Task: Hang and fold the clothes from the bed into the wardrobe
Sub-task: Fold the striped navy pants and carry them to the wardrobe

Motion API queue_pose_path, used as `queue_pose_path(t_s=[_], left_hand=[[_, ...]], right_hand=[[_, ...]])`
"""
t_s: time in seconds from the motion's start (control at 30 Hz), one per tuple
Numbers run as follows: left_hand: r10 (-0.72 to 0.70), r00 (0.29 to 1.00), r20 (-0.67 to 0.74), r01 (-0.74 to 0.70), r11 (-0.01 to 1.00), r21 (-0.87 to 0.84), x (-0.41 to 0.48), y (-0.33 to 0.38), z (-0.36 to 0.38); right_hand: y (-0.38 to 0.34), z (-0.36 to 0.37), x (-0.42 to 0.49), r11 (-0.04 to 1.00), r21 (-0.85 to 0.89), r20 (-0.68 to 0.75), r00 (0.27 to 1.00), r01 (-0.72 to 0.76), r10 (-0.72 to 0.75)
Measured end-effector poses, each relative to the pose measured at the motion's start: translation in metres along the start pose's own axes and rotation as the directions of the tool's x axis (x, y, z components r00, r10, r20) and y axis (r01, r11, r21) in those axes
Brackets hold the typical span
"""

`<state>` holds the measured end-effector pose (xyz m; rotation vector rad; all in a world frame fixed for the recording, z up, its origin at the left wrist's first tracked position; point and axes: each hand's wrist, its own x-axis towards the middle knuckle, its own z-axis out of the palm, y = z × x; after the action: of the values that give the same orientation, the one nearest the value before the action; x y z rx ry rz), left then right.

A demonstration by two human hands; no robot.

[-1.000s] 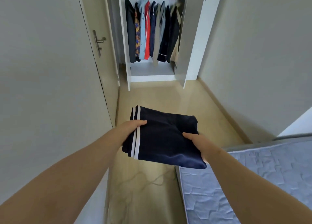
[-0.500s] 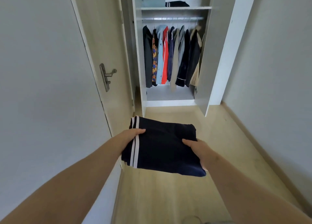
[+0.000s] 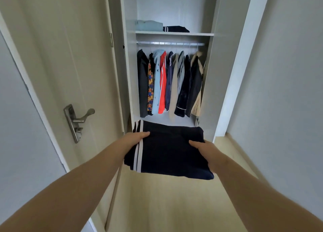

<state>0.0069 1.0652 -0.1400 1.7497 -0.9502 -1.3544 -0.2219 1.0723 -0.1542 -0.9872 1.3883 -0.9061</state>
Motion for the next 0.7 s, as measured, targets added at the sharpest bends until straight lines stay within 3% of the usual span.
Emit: queue_pose_path(t_s=[0.3,0.7], left_hand=[[0.113,0.994,-0.006,-0.113,0.994,0.014,0.173,0.125,-0.03],[0.275,0.961,0.04,-0.275,0.961,0.018,0.324,0.298,-0.034]], right_hand=[[-0.106,0.039,0.173,0.999,0.023,-0.03,0.999,0.031,-0.031],[-0.25,0.035,0.338,0.969,0.074,-0.063,0.971,0.234,-0.23]])
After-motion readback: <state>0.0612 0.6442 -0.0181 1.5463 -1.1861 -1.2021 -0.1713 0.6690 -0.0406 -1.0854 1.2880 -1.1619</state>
